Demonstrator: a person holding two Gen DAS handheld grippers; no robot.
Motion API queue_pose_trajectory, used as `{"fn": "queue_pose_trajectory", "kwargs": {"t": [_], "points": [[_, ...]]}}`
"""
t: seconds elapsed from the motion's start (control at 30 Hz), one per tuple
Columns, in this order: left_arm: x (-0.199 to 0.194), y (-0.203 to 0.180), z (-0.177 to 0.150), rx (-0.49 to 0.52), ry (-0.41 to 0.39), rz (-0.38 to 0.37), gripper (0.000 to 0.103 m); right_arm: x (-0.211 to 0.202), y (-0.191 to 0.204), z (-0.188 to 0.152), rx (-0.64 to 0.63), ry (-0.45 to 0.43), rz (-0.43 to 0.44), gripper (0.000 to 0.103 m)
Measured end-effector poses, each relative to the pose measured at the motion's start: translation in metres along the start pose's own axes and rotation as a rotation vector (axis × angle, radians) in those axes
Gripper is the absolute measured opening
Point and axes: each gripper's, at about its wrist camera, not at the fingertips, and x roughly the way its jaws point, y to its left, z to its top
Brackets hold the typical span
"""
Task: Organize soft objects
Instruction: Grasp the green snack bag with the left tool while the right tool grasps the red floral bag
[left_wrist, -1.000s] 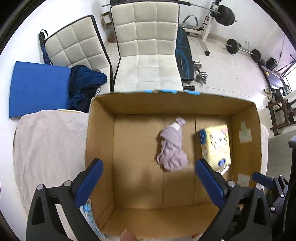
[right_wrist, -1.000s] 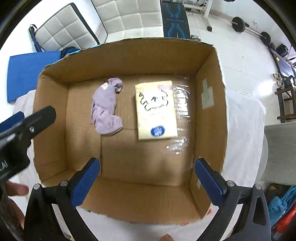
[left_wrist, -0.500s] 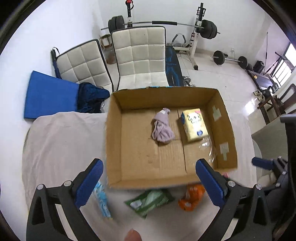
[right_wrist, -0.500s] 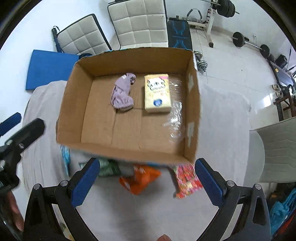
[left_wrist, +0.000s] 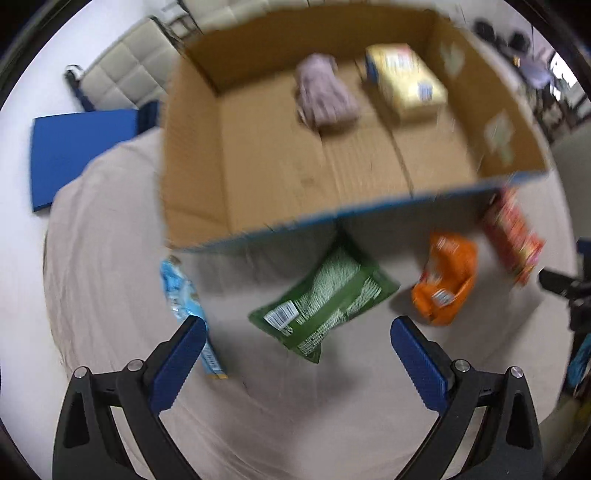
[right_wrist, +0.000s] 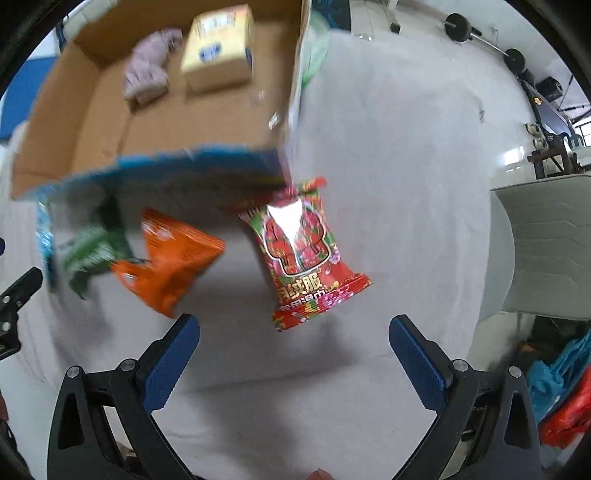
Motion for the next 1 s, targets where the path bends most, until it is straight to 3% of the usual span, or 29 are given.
{"fn": "queue_pose_trajectory", "kwargs": {"t": [0.17, 0.37, 0.47, 0.6, 0.77, 0.87, 0.97, 1.0], "points": [[0.054, -0.011, -0.001, 0.054, 0.132, 0.032, 0.103, 0.027, 0.004, 0.008, -0.048, -0.004, -0.060, 0.103], [0.083, -0.010, 0.010, 0.065, 0.191, 0.017, 0.102, 0.053, 0.008, 0.023, -0.061, 0.026, -0.074, 0.103], [0.092, -0.008, 0.015, 0.035, 0.232, -0.071, 0.102, 0.059, 0.005, 0.025, -0.026, 0.033, -0.087, 0.097], [0.093, -0.004, 0.012, -0.014, 0.248, -0.144, 0.102, 0.056, -0.006, 0.021, 0.027, 0.054, -0.062, 0.078], [0.085, -0.013, -0.005, -0.063, 0.282, -0.280, 0.102, 0.057, -0.021, 0.005, 0.041, 0.108, 0.058, 0.077], [0.071, -0.019, -0.011, -0.034, 0.278, -0.305, 0.102, 0.051, -0.028, 0.002, 0.049, 0.096, 0.075, 0.077], [0.051, -0.010, -0.005, -0.029, 0.200, -0.242, 0.102, 0.046, -0.035, 0.005, 0.038, 0.072, 0.052, 0.077], [0.045, -0.007, 0.000, -0.014, 0.155, -0.179, 0.102, 0.046, -0.036, 0.006, 0.030, 0.063, 0.041, 0.077]]}}
